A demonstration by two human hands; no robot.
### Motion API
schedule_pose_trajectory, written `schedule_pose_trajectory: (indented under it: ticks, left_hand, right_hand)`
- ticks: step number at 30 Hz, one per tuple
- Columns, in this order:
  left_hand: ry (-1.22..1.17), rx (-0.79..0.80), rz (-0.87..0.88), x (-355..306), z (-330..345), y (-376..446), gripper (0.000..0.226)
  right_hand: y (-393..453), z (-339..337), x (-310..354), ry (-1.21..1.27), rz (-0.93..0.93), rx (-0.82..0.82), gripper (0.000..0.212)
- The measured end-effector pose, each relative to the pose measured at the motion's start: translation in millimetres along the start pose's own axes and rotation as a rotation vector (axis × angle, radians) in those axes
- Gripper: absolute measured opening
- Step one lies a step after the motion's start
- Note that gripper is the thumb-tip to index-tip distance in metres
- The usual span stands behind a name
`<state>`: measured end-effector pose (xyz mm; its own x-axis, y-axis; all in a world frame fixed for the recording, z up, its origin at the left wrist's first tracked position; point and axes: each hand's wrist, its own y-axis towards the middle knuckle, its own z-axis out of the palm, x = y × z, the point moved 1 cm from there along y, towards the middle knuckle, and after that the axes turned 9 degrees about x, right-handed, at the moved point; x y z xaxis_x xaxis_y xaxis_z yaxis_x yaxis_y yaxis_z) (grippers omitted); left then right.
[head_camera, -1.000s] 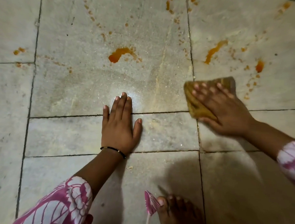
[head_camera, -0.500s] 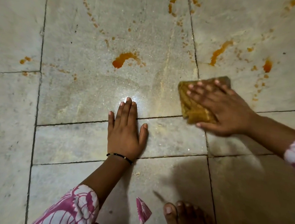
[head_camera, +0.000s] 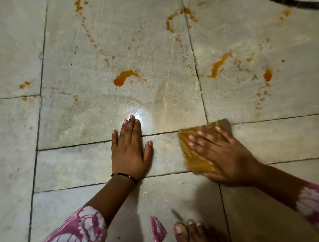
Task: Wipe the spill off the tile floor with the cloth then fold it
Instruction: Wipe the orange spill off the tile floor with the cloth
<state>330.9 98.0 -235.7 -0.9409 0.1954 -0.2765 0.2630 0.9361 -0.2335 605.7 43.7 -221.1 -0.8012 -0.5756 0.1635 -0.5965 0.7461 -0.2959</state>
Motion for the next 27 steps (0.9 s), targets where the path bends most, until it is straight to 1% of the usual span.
schedule_pose_trajectory:
  ticks: [2,3,5,6,8,9,10,11,13,15,16,17,19,21,23,24,25,27]
  left_hand:
    - [0.011,-0.006,-0.006,-0.4,1.3,0.2,0.067]
    - [-0.005,-0.013,-0.015,-4.0,2.2,1.0,0.067]
    - [-0.063,-0.026,0.005,-23.5,1.1,3.1,0.067]
    - [-0.084,-0.022,0.058,-38.8,-0.1,5.5,0.069]
    - [-0.091,0.003,0.216,-78.9,-1.5,16.9,0.071]
    - [-0.073,0.015,0.280,-94.9,-1.7,25.3,0.072]
    - [-0.047,0.027,0.324,-107.8,-1.1,34.9,0.073]
    - [-0.010,0.038,0.345,-115.1,-0.1,44.9,0.074]
    - [0.077,0.076,0.350,-114.0,6.1,62.4,0.076]
    - [0.137,0.096,0.349,-101.7,13.5,68.8,0.077]
    - [0.141,0.089,0.355,-96.6,14.7,67.2,0.077]
    - [0.134,0.081,0.362,-94.9,14.5,65.4,0.077]
    - [0.123,0.087,0.367,-97.1,14.7,64.6,0.076]
    - [0.101,0.082,0.357,-98.6,13.1,65.1,0.076]
    - [0.080,0.076,0.357,-98.5,11.6,65.8,0.076]
    - [0.075,0.077,0.358,-97.9,11.6,65.0,0.076]
    - [0.069,0.077,0.359,-97.5,11.8,64.7,0.075]
    - [0.059,0.077,0.359,-97.1,13.0,65.1,0.075]
  right_hand:
    - [-47.6,3.0,-37.4,-0.005,0.017,0.040,0.075]
    - [-66.7,1.2,-59.1,-0.014,0.083,0.058,0.076]
    - [-82.3,-6.8,-94.3,0.024,0.299,0.047,0.080]
    - [-77.0,-9.1,-102.0,0.053,0.435,0.005,0.082]
    - [-49.5,-6.1,-97.7,0.081,0.694,-0.131,0.080]
    - [-30.3,-4.9,-84.4,0.112,0.753,-0.174,0.078]
    - [-17.7,-3.8,-68.9,0.139,0.749,-0.183,0.077]
    - [-11.3,-2.1,-51.9,0.140,0.690,-0.160,0.075]
    - [-24.9,5.0,-27.4,0.079,0.507,-0.097,0.074]
    - [-56.3,10.9,-29.0,0.063,0.371,-0.040,0.077]
    - [-70.6,12.6,-38.5,0.073,0.360,-0.020,0.080]
    - [-81.3,12.3,-51.4,0.084,0.405,-0.009,0.082]
    - [-89.6,8.0,-84.1,0.113,0.596,-0.060,0.081]
    - [-70.0,-3.7,-111.5,0.159,0.861,-0.173,0.079]
    - [-27.0,-18.6,-128.6,0.236,1.117,-0.271,0.081]
    - [-3.0,-25.1,-128.8,0.269,1.163,-0.274,0.082]
    - [18.8,-31.2,-122.5,0.273,1.130,-0.254,0.082]
    - [47.9,-35.4,-94.3,0.199,0.895,-0.206,0.081]
